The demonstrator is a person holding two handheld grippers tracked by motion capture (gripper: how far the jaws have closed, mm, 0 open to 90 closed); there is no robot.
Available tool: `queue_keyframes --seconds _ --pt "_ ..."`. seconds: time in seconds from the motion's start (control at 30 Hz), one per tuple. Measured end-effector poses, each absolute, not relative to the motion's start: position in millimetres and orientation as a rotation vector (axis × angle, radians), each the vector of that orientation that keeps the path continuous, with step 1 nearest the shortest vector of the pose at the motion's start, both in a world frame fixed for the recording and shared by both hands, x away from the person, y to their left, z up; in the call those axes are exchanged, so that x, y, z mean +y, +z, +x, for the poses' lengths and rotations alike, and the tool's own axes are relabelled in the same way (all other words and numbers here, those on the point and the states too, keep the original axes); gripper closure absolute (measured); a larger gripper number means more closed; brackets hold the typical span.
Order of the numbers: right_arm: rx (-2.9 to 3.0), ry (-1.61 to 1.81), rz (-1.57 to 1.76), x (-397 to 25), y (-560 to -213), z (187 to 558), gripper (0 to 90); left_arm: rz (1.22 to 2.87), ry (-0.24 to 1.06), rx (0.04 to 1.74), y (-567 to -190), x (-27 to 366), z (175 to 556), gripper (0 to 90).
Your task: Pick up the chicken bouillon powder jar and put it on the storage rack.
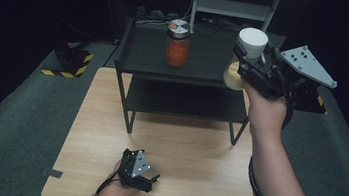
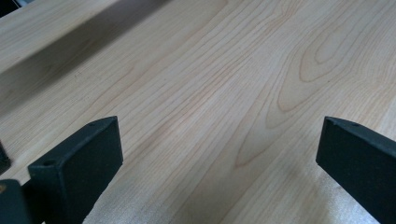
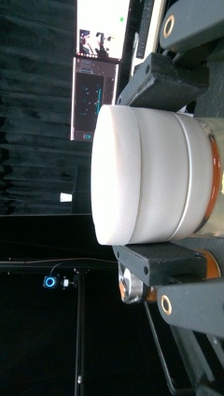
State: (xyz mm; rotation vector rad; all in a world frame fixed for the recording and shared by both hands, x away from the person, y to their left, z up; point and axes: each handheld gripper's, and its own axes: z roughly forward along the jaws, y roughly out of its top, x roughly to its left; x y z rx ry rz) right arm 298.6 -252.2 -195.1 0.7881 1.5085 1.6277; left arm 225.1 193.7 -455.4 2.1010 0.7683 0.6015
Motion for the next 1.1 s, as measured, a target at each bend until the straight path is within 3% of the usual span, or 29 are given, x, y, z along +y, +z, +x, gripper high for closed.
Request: queue_keyframes --seconds 1.1 --pt "1.5 1.598 0.813 -228 -204 365 33.5 2.094 0.59 0.767 -456 198 225 0.8"
